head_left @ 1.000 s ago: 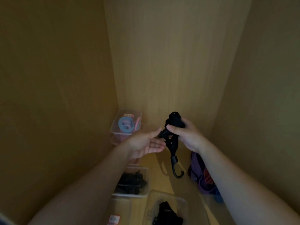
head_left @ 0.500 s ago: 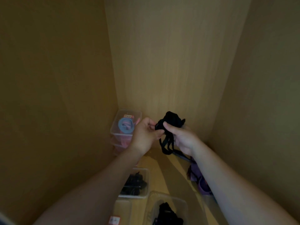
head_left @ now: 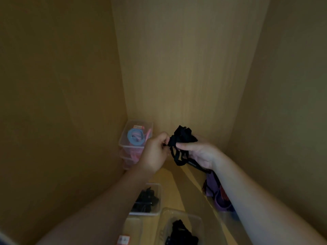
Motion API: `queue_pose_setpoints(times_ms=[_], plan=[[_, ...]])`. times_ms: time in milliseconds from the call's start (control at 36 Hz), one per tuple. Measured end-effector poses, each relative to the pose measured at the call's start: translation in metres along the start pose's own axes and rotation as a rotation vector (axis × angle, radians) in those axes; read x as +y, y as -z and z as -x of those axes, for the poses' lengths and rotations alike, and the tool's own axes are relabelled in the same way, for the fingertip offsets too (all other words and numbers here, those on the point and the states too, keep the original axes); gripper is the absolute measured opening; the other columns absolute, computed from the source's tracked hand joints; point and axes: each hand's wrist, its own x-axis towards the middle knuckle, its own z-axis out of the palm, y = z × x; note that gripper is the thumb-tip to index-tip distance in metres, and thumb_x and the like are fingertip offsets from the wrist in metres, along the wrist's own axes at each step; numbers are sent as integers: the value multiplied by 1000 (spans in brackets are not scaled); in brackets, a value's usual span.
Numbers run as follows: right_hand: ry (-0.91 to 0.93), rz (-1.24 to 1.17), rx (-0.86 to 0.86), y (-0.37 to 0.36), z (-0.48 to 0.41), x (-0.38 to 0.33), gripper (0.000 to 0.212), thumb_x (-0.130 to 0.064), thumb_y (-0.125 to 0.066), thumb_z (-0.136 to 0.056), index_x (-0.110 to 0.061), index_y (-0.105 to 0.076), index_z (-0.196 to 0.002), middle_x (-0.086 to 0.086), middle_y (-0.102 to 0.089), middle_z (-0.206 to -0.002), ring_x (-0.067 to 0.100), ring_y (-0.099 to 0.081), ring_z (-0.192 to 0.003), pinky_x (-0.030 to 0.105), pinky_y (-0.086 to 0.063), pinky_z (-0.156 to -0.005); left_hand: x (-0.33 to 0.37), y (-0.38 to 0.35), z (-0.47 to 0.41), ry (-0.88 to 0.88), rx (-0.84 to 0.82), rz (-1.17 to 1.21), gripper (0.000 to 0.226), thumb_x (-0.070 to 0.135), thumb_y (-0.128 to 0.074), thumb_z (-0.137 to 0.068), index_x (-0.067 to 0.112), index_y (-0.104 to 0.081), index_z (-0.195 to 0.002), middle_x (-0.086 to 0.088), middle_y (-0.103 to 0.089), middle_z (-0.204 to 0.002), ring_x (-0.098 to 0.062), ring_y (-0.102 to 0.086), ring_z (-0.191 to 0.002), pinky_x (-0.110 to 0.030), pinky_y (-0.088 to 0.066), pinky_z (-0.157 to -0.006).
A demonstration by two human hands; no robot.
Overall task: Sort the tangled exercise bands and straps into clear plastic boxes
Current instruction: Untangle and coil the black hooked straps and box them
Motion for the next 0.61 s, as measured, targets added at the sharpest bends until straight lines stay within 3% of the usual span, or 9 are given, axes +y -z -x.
queue_pose_setpoints(times_ms=[56, 111, 167, 250, 278, 361, 417, 472, 611], plan=[[22, -48, 0, -2, 3, -3, 61, -30, -79, -66, -11, -61, -121, 12, -70, -112, 20, -66, -87, 28, -53, -72, -1, 0, 0, -42, 15, -47, 36, -15, -51, -73, 20, -41, -70, -14, -54, -68, -33, -58, -67, -50, -49, -60], [58, -77, 47, -4, 5, -6, 59, -27, -79, -67, -7, -61, -120, 13, -70, -103, 18, -63, -75, 27, -50, -63, 2, -1, 1, -31, 11, -28, 29, -12, -56, -78, 16, -48, -73, -8, -56, -70, -24, -59, -69, -39, -51, -63], [95, -91, 81, -2, 6, -7, 49, -16, -78, -72, -5, -61, -117, 11, -69, -96, 17, -59, -69, 26, -48, -60, 8, 1, 2, 94, -32, 159, 23, -5, -60, -85, 16, -53, -79, -4, -61, -77, -18, -64, -77, -28, -51, -72], [110, -90, 61, 2, 10, -8, 51, -11, -78, -69, -6, -61, -116, 15, -70, -103, 24, -60, -80, 33, -48, -71, 20, 5, -2, 319, -57, 493, 4, 12, -54, -97, 13, -55, -92, -10, -66, -92, -24, -68, -82, -37, -55, -82], [106, -86, 42, 2, 12, -9, 53, -11, -79, -66, -8, -61, -116, 16, -69, -108, 26, -60, -86, 37, -48, -78, 25, 7, -4, 376, -73, 513, 10, 21, -51, -99, 13, -56, -96, -12, -66, -93, -24, -67, -78, -40, -55, -82], [113, -61, 14, 0, 14, -9, 39, -4, -76, -72, -14, -63, -107, 15, -67, -109, 28, -58, -93, 43, -46, -86, 34, 11, -3, 493, -212, 488, 16, 43, -49, -98, 34, -48, -84, -6, -62, -78, -21, -53, -61, -37, -48, -66], [115, -58, 17, -1, 14, -9, 39, -3, -76, -72, -11, -63, -108, 17, -65, -104, 28, -56, -88, 41, -48, -80, 31, 10, -3, 531, -266, 524, 21, 46, -51, -95, 29, -54, -83, -3, -56, -67, -16, -46, -53, -29, -40, -57], [117, -42, 13, 0, 14, -8, 51, -7, -80, -66, -7, -62, -114, 15, -66, -100, 26, -57, -81, 34, -49, -71, 27, 11, -4, 538, -272, 545, 33, 46, -56, -92, 13, -62, -94, -1, -54, -63, -12, -48, -52, -24, -41, -53], [72, -2, -23, 1, 14, -6, 48, 0, -74, -76, -11, -60, -120, 9, -70, -112, 19, -68, -99, 28, -55, -75, 25, 9, -7, 549, -192, 661, 19, 27, -60, -92, 10, -60, -84, -2, -64, -69, -7, -56, -54, -18, -50, -56]])
